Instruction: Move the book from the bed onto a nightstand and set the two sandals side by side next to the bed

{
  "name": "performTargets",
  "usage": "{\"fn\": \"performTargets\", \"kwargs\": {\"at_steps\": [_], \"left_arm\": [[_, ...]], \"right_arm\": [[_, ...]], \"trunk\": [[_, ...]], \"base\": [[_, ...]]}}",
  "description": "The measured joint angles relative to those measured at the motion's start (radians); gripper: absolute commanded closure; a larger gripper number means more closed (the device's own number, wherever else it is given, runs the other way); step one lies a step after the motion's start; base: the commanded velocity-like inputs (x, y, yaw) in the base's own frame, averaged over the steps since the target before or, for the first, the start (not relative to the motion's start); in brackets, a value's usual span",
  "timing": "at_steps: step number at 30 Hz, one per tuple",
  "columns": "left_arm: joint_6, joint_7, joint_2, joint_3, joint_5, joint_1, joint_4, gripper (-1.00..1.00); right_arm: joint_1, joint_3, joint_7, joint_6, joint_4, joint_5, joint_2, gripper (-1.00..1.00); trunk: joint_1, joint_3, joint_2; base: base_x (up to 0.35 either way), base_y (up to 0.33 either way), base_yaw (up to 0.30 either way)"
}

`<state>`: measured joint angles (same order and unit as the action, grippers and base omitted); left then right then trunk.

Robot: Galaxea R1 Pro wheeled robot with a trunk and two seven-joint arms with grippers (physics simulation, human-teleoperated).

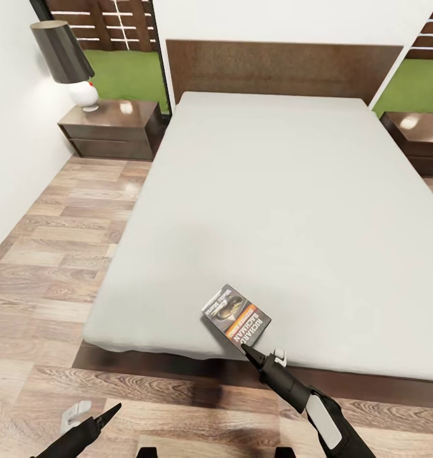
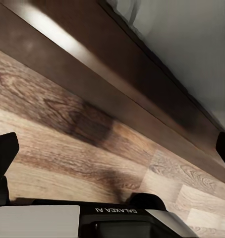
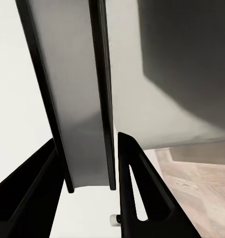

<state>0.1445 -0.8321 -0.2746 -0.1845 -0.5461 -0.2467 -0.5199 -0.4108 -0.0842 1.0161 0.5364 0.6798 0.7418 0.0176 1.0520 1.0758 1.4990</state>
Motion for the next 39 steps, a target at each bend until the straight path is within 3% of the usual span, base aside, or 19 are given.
{"fn": "performTargets", "kwargs": {"at_steps": [18, 23, 24, 25, 28, 31, 32, 33, 35, 39], "left_arm": [[0.0, -0.001, 0.0, -0.001, 0.0, 0.0, 0.0, -1.0], [0.001, -0.002, 0.0, -0.001, 0.0, 0.0, 0.0, -1.0], [0.001, -0.001, 0.0, 0.0, 0.0, 0.0, 0.0, -1.0], [0.002, -0.001, 0.0, 0.001, 0.0, 0.0, 0.0, -1.0], [0.001, -0.001, 0.0, 0.004, 0.0, 0.0, 0.001, -1.0], [0.0, -0.001, 0.0, 0.004, 0.001, 0.0, 0.002, -1.0], [0.0, -0.001, 0.0, 0.004, 0.001, 0.0, 0.002, -1.0], [0.0, -0.002, 0.0, 0.005, 0.004, 0.0, 0.002, -1.0], [0.0, -0.002, 0.0, 0.005, 0.011, 0.0, 0.003, -1.0], [0.0, -0.002, 0.0, 0.006, 0.014, 0.0, 0.003, -1.0]], "right_arm": [[0.0, 0.0, 0.004, 0.001, 0.01, -0.001, -0.001, 1.0], [0.003, -0.001, 0.012, 0.015, 0.142, 0.0, -0.014, 1.0], [0.005, -0.004, 0.013, 0.015, 0.184, -0.002, -0.056, 1.0], [0.006, -0.004, 0.013, 0.014, 0.195, -0.002, -0.08, 1.0], [0.009, -0.004, 0.013, 0.01, 0.211, -0.009, -0.238, 1.0], [0.01, -0.003, 0.023, 0.01, 0.19, -0.01, -0.336, 1.0], [0.01, -0.004, 0.041, 0.012, 0.183, -0.004, -0.371, 1.0], [0.01, -0.003, 0.108, 0.016, 0.175, -0.003, -0.42, 1.0], [0.011, -0.002, 0.149, 0.017, 0.17, -0.003, -0.441, 1.0], [0.011, -0.002, 0.164, 0.015, 0.167, -0.004, -0.447, 1.0]], "trunk": [[-0.069, -0.056, -0.126], [-0.088, -0.072, -0.161], [-0.092, -0.075, -0.168], [-0.096, -0.078, -0.175], [-0.107, -0.088, -0.196], [-0.119, -0.097, -0.217], [-0.123, -0.1, -0.224], [-0.127, -0.103, -0.231], [-0.134, -0.11, -0.245], [-0.15, -0.122, -0.273]], "base": [[0.0, 0.0, 0.0], [0.0, 0.0, 0.0], [0.0, 0.0, 0.0], [0.0, 0.0, 0.0], [0.0, 0.0, 0.0], [0.0, 0.0, 0.0], [0.0, 0.0, 0.0], [0.0, 0.0, 0.0], [0.0, 0.0, 0.0], [0.0, 0.0, 0.0]]}}
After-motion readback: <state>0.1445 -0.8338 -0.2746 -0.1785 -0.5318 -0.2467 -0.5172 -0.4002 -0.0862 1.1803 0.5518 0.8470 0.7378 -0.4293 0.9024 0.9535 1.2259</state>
